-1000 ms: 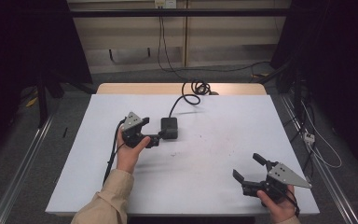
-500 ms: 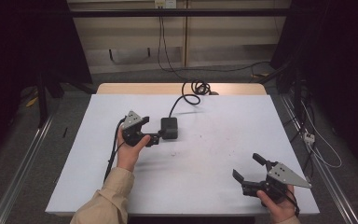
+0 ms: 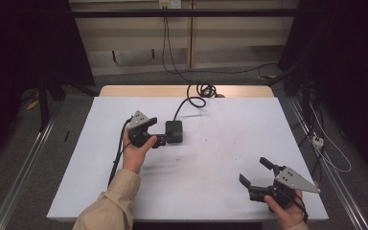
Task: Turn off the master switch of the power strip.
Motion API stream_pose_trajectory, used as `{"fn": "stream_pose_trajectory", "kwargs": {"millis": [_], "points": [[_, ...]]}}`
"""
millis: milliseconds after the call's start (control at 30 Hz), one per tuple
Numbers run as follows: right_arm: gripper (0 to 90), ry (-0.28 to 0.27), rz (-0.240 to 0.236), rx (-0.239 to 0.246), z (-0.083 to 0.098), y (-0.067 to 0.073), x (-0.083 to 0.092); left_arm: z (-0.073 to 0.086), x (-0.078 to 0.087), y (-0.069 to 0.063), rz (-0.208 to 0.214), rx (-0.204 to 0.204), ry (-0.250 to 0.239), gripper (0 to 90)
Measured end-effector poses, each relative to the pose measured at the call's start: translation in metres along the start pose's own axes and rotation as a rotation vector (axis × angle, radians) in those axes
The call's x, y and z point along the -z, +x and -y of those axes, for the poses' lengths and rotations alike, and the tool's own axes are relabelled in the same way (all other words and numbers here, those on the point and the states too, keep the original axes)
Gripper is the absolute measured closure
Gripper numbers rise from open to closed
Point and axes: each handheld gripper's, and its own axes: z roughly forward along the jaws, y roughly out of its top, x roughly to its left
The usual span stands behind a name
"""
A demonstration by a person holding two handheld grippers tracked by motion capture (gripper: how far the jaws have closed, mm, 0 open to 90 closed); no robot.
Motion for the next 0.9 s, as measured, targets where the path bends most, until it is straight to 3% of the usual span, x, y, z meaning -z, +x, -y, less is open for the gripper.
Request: {"fn": "stream_pose_trajectory", "kwargs": {"millis": [300, 900], "points": [[4.3, 0.001, -0.002, -0.001, 0.0, 0.0, 0.0, 0.001, -0.003, 0.003, -0.015, 0.001, 0.003, 22.2], [4.7, 0.0, -0.006, 0.003, 0.0, 0.0, 0.0, -0.009, -0.008, 0.002, 0.003, -0.03, 0.025, 34.8]]}}
